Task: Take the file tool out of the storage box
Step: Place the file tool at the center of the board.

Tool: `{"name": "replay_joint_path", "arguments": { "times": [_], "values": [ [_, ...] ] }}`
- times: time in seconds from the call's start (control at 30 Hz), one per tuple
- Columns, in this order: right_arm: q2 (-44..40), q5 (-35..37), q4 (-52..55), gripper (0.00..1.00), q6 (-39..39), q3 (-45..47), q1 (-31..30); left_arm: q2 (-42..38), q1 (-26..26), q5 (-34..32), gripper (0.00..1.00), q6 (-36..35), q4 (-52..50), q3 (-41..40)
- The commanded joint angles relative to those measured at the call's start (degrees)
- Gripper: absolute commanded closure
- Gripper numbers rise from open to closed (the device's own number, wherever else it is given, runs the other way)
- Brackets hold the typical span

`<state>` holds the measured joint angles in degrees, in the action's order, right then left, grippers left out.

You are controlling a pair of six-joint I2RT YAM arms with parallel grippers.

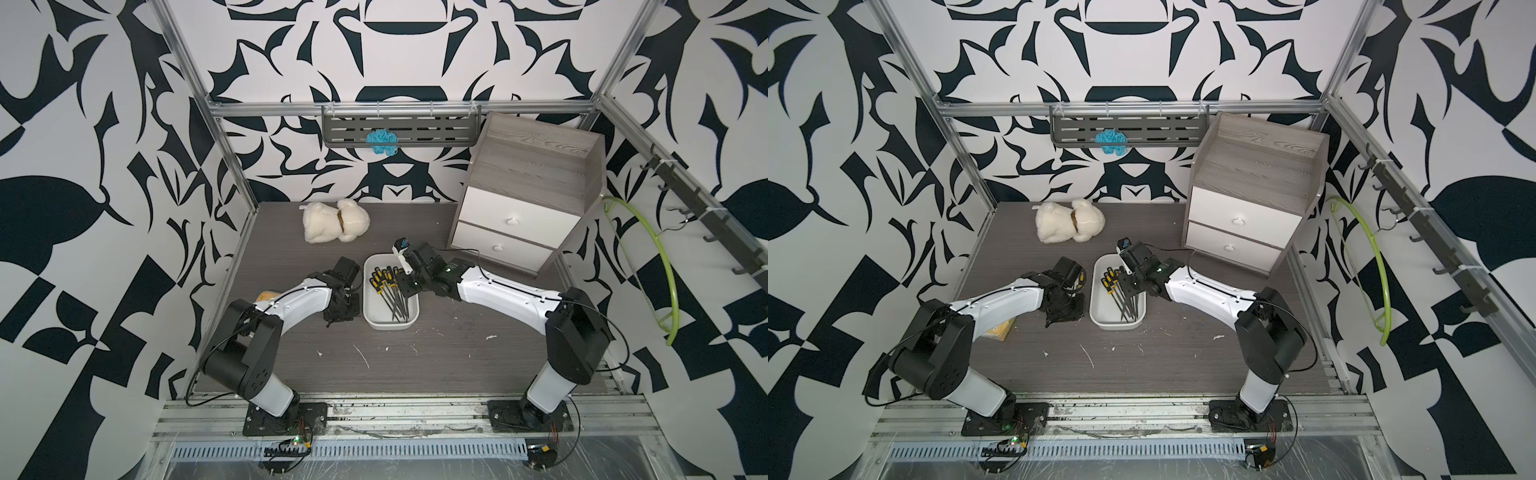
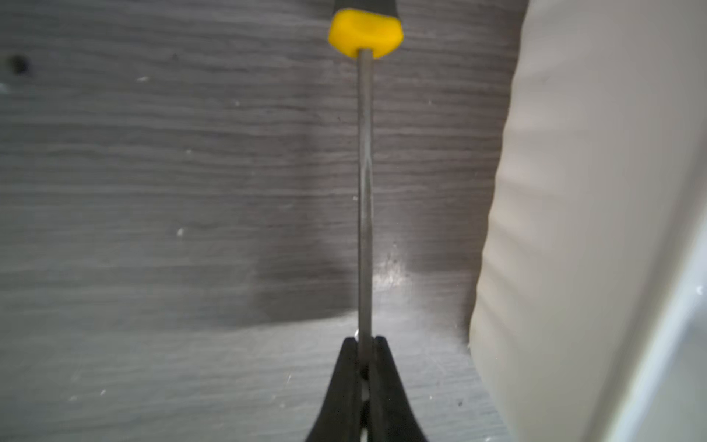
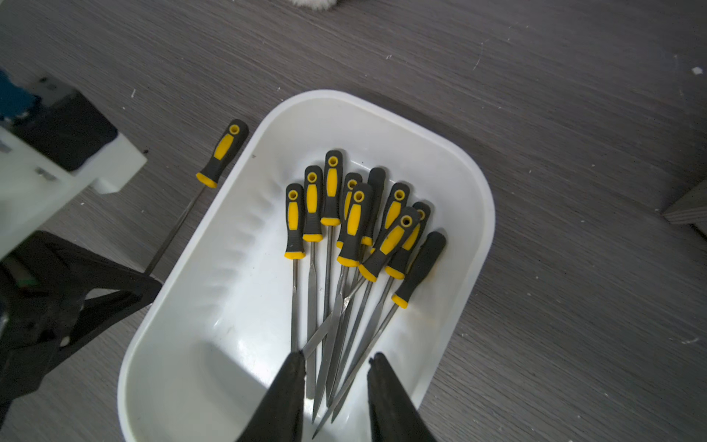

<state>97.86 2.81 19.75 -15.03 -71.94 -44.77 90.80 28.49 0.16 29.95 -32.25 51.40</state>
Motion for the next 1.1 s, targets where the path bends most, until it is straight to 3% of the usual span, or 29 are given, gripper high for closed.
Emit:
{"name": "replay_joint_path", "arguments": {
  "times": [0.0, 0.23, 0.4, 0.67, 1.07],
  "values": [
    [-0.92, -0.52, 0.32, 0.67, 0.18, -2.02, -0.15, 1.30, -0.28, 2.90, 1.00, -0.34, -1.27, 1.33],
    [0.75, -0.48, 0.20, 0.67, 0.17, -2.58, -0.16, 2.87, -0.63, 3.39, 1.00, -0.94, -1.21, 2.13],
    [3.99, -0.22, 1.74, 0.67, 0.01, -4.62, -0.17, 3.72, -0.63, 4.08, 0.96, -0.95, -1.08, 2.14],
    [11.39, 2.20, 6.32, 0.67, 1.19, -12.67, -0.16, 4.00, -0.63, 3.92, 0.80, -1.04, -1.11, 1.95],
    [19.36, 7.27, 9.91, 0.66, 3.08, -20.99, -0.14, 1.24, -0.63, 3.36, 0.76, -0.95, -1.08, 1.34]
  ]
}}
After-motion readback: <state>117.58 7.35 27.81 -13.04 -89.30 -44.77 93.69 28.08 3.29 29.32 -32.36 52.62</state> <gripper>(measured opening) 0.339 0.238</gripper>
